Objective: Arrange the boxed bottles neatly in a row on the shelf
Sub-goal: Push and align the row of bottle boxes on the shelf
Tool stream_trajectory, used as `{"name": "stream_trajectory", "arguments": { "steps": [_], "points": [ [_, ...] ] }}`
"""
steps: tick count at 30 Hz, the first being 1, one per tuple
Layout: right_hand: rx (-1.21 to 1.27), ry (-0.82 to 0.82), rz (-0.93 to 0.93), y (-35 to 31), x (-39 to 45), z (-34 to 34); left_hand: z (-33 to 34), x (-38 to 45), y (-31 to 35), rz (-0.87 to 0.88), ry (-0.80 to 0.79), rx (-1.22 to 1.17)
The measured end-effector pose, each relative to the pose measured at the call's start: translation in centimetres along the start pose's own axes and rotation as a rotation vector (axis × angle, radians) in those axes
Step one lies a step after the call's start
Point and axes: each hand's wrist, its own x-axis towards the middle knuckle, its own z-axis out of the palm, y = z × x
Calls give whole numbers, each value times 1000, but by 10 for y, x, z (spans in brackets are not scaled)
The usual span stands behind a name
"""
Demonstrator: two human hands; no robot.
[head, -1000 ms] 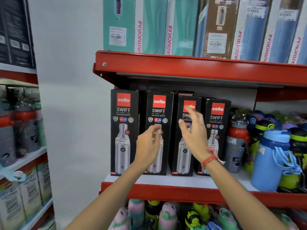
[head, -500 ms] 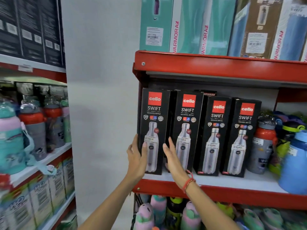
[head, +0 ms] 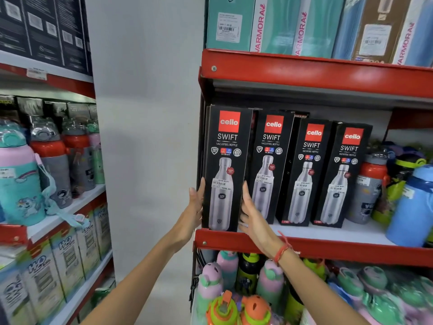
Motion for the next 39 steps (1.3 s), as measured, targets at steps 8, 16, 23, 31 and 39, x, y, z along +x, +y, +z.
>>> {"name": "stream_trajectory", "arguments": {
  "steps": [8,16,23,31,39],
  "points": [
    [-15,-5,36,-4,-17,-2,9,-17,2,10,21,6],
    [-72,43,-28,-7,-14,-15,32,-20,-3,142,388,215],
    [0,312,-133,-6,-13,-57,104,-7,12,438,379,205],
    [-83,280,64,7,-5,-88,146,48,-1,11,218,-9],
    [-131,279,191,12,6,-95,147,62,-11,-117,228,20]
  ]
}}
